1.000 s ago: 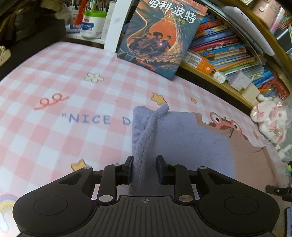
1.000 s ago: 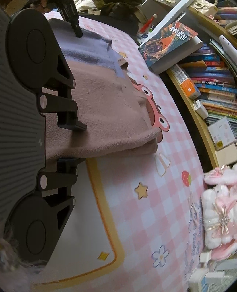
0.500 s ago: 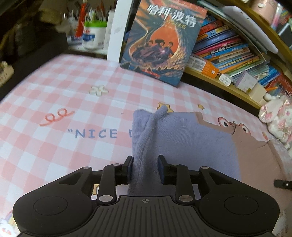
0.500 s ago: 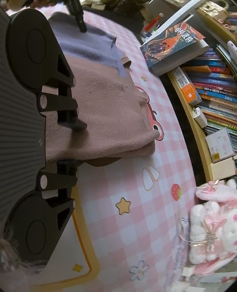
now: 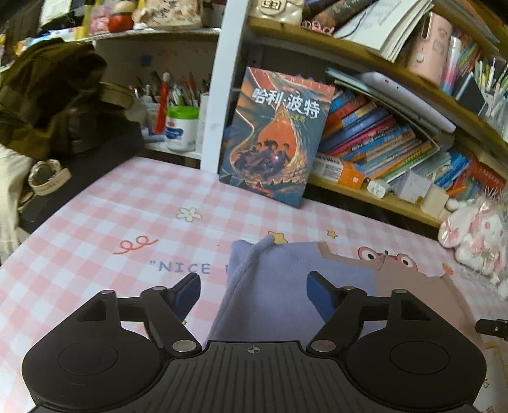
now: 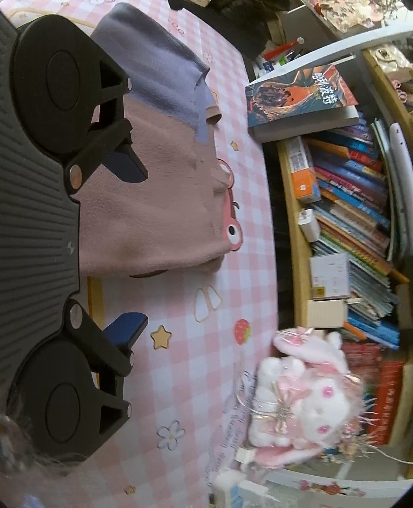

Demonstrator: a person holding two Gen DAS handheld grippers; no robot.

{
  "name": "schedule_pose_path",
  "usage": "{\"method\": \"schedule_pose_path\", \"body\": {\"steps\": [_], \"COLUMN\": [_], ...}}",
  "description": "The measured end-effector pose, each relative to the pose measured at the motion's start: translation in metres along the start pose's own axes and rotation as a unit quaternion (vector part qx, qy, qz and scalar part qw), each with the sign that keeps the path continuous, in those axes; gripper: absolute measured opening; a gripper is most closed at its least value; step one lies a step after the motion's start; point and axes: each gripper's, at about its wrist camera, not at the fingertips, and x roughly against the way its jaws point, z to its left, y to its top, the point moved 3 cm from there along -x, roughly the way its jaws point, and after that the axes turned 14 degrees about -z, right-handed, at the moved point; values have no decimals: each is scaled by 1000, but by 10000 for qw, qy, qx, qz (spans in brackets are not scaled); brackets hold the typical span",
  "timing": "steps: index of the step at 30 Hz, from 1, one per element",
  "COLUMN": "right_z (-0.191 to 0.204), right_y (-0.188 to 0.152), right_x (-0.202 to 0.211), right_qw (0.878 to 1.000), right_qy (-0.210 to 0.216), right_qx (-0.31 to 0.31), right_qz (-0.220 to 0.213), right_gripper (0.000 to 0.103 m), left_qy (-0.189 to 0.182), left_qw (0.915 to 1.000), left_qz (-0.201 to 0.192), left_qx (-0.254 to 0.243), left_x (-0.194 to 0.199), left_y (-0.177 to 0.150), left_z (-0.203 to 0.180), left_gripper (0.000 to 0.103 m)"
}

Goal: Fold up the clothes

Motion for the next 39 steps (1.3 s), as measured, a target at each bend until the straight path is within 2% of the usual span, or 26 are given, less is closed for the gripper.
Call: {"method": "schedule_pose_path", "body": {"steps": [6,15,24,28,30,34,36,38,39], "right_z": [-1,1,12,7,5,2,4,7,8], "right_y": [-3,-22,-44,-49,-51,-56,-58,-60,-60], "right_x": [12,25,40,42,43,45,47,48,49], "right_qw": [9999,9986,9927,9911,9906,9898,9895,9894,9894], "right_qy": [102,480,906,988,1019,1053,1054,1050,1037], "right_qx": [76,169,760,841,852,870,879,896,914], "right_qz": [-87,114,220,280,328,413,444,455,458], "right_gripper": [90,90,91,91,91,91,91,91,91], "left_qy": [202,410,603,729,774,659,632,648,661], "left_qw": [9997,9991,9975,9947,9897,9715,9633,9525,9439], "left_qz": [-83,36,368,558,668,745,719,714,696], "left_qx": [-55,-21,93,466,1001,2153,2509,2888,3161], "left_x": [21,46,60,64,64,65,65,62,60], "left_y": [-10,-34,-64,-74,-78,-88,-90,-93,-95], "left_z": [-11,-33,-51,-52,-45,-25,-17,-8,-2], "left_gripper": [78,78,81,81,81,81,79,79,79]}}
